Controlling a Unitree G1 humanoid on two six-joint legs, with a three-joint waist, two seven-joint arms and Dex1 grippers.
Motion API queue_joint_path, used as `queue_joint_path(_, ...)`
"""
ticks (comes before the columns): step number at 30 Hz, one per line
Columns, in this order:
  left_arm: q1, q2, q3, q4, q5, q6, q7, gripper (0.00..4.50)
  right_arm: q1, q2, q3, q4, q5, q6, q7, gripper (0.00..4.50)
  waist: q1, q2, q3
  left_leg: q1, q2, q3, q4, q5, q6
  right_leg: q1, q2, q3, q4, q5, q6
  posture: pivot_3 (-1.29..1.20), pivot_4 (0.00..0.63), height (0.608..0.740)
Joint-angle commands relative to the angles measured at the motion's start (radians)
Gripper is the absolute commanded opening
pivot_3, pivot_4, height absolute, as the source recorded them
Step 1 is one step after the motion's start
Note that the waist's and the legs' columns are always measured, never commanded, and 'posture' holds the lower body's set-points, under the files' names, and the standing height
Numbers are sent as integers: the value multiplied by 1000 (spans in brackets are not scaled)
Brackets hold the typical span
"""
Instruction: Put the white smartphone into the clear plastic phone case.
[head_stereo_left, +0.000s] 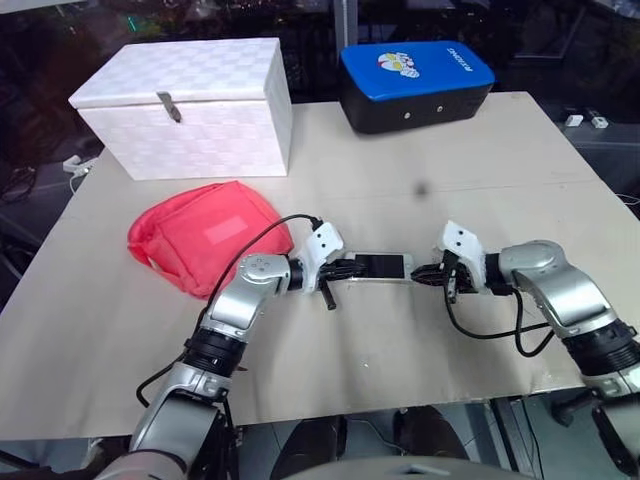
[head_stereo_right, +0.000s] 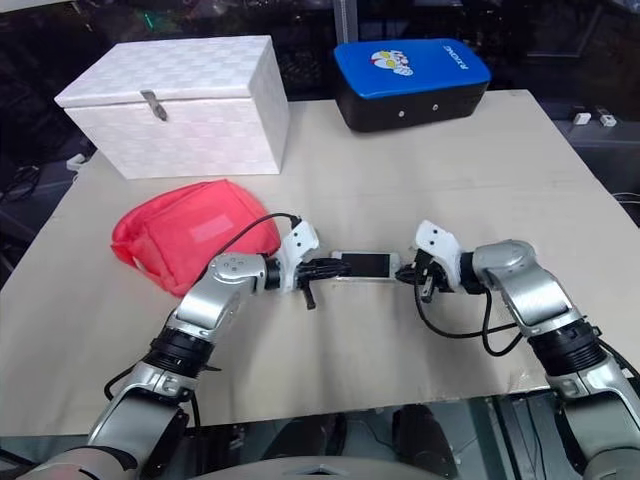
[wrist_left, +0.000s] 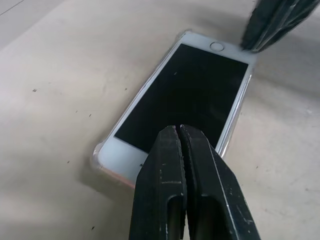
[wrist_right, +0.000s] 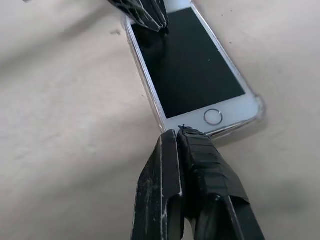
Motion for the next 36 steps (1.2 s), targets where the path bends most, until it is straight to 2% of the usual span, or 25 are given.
queue_joint_path(1,11,5,-25,3,18,15,-4,93,5,3,87,56,-52,29,9,0,0,0,0,0,0,0,0,0,0,0,0,0,0,0,0,0,150,740)
queue_joint_path(11,22,-11,-26,-26,10,40,17,93,-62,3,276,198,-160,20,116,0,1,-3,-2,6,0,-3,-1,0,0,7,0,-3,-3,0,0,0,150,740)
queue_joint_path(16,32,-14,-29,-38,9,44,25,93,-76,28,283,289,-207,-39,112,0,0,-7,-5,13,0,-5,-5,0,0,16,0,-6,-9,0,0,0,150,740)
queue_joint_path(19,48,-6,-12,-56,-1,38,33,93,-20,68,99,226,-112,-175,37,0,2,-11,-7,17,0,-5,-10,0,0,18,0,-5,-10,0,0,0,150,740)
queue_joint_path(21,67,-11,23,-78,-30,3,36,93,42,75,-13,132,-62,-283,1,0,4,-7,-2,17,0,-6,-11,0,0,17,0,-5,-11,0,0,0,150,740)
queue_joint_path(23,92,-30,85,-122,-94,-6,43,93,94,104,-142,43,13,-286,-65,0,2,-3,1,12,0,-5,-11,1,-2,13,0,-4,-11,0,0,0,150,740)
queue_joint_path(25,113,-46,141,-167,-144,-2,65,0,147,100,-212,-48,55,-267,-98,548,0,-3,5,2,0,-5,-11,4,-6,2,0,-4,-9,0,0,0,150,740)
queue_joint_path(26,134,-45,172,-211,-185,18,65,553,203,86,-256,-124,71,-258,-118,823,0,-3,6,-4,0,-4,-10,4,-7,-3,0,-3,-8,0,0,0,150,740)
queue_joint_path(27,149,-42,195,-243,-215,34,65,818,243,77,-286,-180,83,-247,-135,1262,0,-3,6,-10,0,-5,-9,4,-7,-9,0,-4,-8,0,0,0,150,740)
queue_joint_path(29,181,-33,250,-307,-265,62,88,1740,346,63,-364,-303,123,-211,-172,2227,0,-3,6,-18,0,-5,-8,5,-7,-17,0,-4,-7,0,0,0,150,740)
queue_joint_path(34,258,24,337,-434,-349,132,109,3838,528,28,-518,-491,200,-155,-217,4431,2,-2,7,-20,0,-4,-10,4,-7,-19,-1,-3,-10,0,0,0,150,740)
queue_joint_path(36,307,59,364,-486,-384,148,96,4466,587,7,-565,-536,220,-150,-218,4500,2,-1,12,-18,0,-3,-10,4,-7,-17,0,-2,-9,0,0,0,150,740)
